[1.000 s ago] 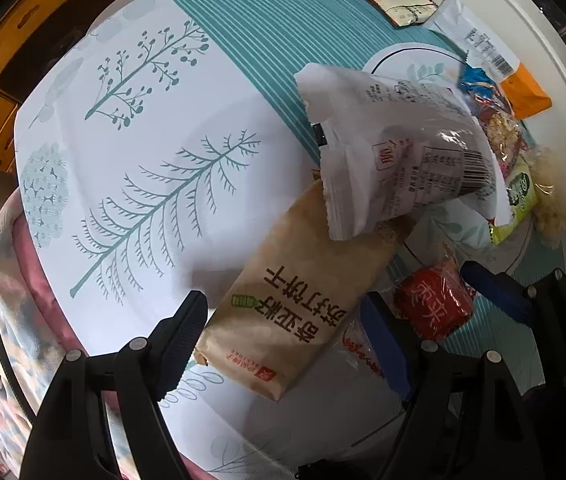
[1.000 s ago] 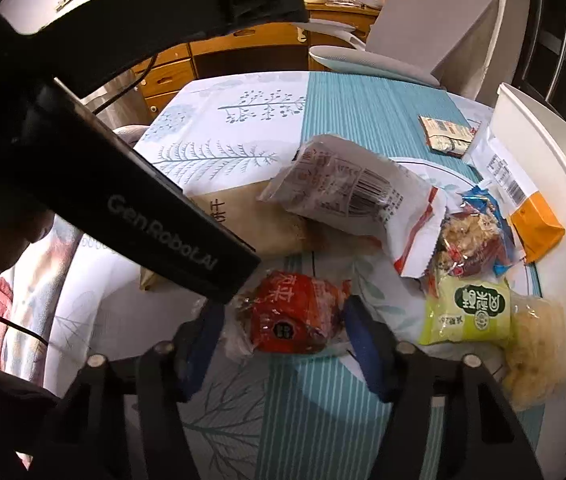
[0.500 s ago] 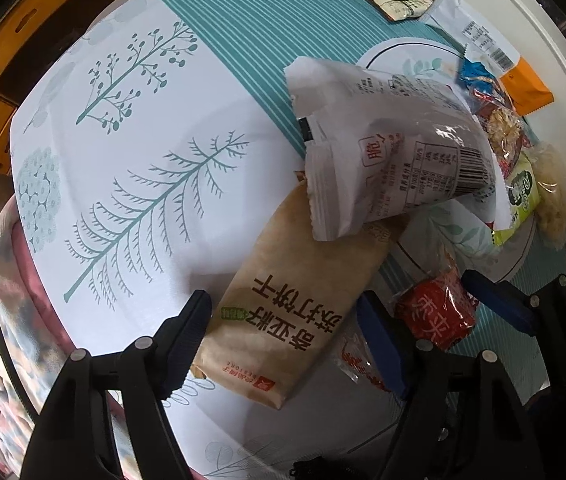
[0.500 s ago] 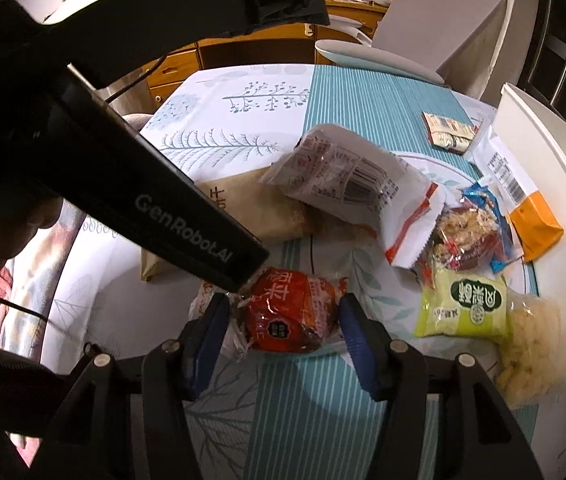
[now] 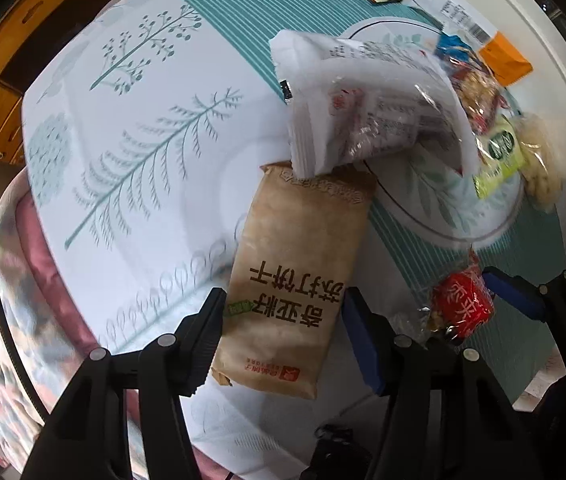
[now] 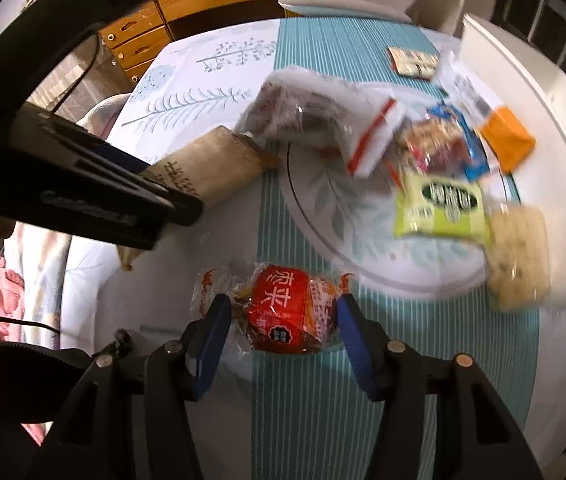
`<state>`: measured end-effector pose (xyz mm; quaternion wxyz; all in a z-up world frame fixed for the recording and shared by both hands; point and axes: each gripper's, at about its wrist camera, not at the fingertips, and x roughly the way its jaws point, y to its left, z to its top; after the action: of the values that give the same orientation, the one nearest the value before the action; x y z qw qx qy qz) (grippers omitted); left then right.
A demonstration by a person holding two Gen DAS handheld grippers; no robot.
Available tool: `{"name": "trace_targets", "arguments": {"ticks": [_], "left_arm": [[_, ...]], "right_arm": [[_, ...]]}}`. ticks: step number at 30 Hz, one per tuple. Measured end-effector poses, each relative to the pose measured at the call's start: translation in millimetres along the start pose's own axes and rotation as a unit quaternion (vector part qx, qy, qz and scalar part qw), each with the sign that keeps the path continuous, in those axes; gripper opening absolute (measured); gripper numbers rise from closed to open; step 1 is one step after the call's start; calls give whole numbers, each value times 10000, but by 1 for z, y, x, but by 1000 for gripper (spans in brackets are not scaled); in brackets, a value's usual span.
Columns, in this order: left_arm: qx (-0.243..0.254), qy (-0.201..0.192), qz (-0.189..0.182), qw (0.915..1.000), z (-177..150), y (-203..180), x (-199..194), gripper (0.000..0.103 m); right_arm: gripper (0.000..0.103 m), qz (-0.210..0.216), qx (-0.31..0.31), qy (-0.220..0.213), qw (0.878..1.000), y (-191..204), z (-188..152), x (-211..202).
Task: Organize snacks
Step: 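Carry both packs into the white tray and open both grippers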
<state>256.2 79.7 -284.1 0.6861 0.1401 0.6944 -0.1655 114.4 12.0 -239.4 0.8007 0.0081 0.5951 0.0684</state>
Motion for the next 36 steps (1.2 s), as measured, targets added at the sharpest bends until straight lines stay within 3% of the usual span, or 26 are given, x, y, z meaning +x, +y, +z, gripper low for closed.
{"name": "trace_targets", "arguments": {"ticks": [8, 18, 27, 36], "left_arm": [[-107, -203, -11, 9997, -51, -16, -33, 56], [-283, -335, -113, 9990, -99, -45, -80, 56], [-529, -657, -171, 9963, -105, -50, -143, 56], [-831, -924, -217, 9920, -81, -76, -175, 56]], "right_arm": [[54, 268, 481, 258, 9981, -14, -28, -25], [54, 238, 725, -7, 9971, -30, -36, -71], [54, 292, 1155, -291, 9924, -62, -18, -106], [54, 488, 1303, -322, 9897, -118, 15, -136]]}}
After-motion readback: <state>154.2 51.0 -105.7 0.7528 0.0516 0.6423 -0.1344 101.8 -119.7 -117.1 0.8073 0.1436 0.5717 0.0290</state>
